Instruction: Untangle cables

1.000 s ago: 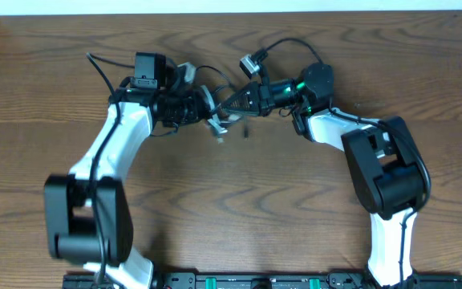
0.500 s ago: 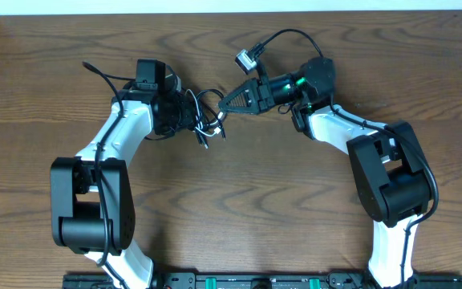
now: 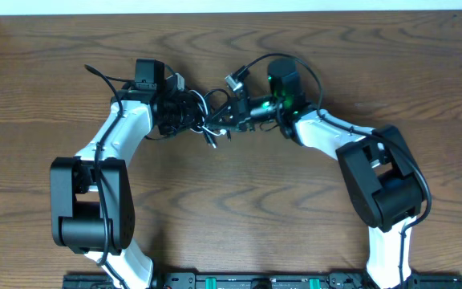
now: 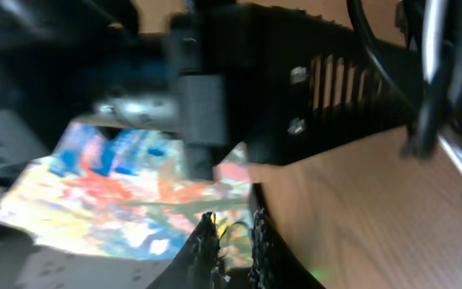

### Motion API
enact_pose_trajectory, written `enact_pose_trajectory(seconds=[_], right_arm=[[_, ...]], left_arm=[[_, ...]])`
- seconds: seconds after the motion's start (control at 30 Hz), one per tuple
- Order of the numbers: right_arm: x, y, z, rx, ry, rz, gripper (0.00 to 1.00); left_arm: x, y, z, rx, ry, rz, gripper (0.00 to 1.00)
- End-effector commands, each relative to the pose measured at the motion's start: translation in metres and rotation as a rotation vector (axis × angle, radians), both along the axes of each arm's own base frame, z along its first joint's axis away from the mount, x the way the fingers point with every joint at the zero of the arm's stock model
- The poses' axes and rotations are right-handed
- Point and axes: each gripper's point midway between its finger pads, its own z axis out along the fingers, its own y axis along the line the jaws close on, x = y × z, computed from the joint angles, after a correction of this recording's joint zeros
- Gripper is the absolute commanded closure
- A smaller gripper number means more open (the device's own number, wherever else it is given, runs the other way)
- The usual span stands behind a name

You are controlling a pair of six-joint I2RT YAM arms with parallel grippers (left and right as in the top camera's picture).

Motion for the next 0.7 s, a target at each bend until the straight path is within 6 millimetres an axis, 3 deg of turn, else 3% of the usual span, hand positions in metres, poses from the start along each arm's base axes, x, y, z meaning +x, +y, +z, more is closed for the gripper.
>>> enact_pose_trajectory(seconds=[0.0, 0.23, 0.5, 0.67], right_arm=[[0.006, 0.010, -0.004, -0.022, -0.143, -0.046, 0.88], [0.017, -0.001, -0.010, -0.040, -0.165, -0.079, 0.82], [0.030, -0.030, -0.034, -0.131, -0.095, -0.132, 0.79], [0.030, -0.028, -0.040, -0.160, -0.109, -0.143, 0.76]], left_arm=[[-0.007, -0.014, 0.007, -0.098, 0.012, -0.036, 0.93], [-0.007, -0.015, 0.007, -0.103, 0.012, -0.037, 0.92], [-0.007, -0.015, 0.007, -0.103, 0.013, -0.038, 0.92], [-0.007, -0.015, 0.007, -0.106, 0.014, -0.038, 0.92]])
